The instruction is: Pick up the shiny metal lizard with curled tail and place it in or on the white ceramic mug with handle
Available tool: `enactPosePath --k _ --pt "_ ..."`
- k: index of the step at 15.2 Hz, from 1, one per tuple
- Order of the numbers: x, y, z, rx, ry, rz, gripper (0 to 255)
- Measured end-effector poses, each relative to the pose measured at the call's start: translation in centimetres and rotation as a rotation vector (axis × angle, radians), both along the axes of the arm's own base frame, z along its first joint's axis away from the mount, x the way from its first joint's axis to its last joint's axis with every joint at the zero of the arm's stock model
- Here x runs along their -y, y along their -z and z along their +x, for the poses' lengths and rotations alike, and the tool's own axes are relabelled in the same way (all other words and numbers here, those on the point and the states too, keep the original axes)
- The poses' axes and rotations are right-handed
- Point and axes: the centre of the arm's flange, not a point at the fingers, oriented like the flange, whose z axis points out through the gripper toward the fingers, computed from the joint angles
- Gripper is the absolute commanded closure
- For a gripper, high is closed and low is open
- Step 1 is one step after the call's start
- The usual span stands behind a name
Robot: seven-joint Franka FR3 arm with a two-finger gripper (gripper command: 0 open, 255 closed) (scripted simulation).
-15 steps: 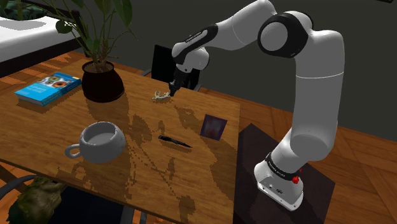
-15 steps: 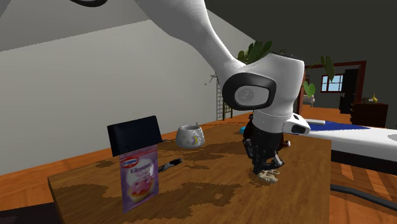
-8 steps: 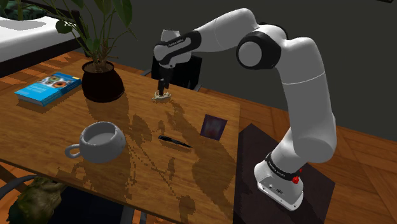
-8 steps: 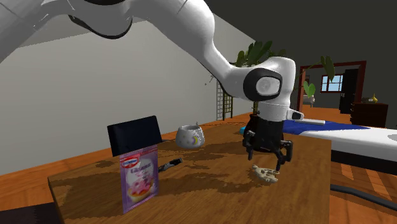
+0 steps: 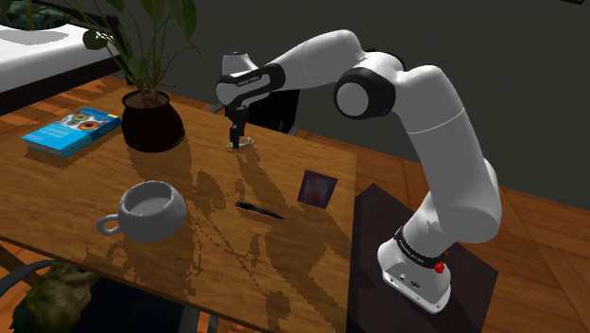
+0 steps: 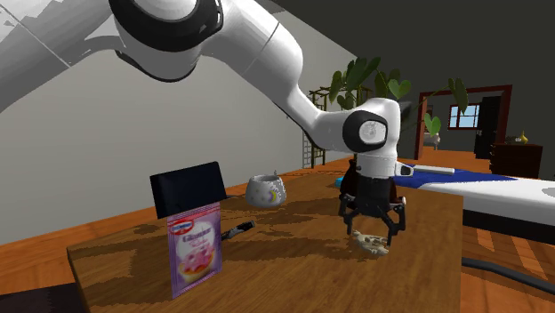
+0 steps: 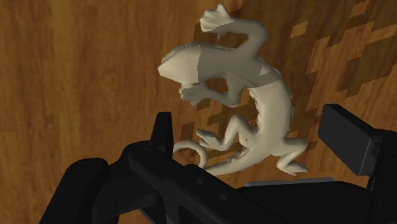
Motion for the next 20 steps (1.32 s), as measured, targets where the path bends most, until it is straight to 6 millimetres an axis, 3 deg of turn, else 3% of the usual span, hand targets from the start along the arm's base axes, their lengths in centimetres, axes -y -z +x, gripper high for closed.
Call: enactPosePath --k 7,8,20 --pt "-0.01 0.76 -0.04 0.0 -0.001 0.0 0" --pt "-0.01 0.76 -0.04 0.0 -0.001 0.0 255" --pt "-0.01 0.14 0.03 0.0 -0.001 0.0 255"
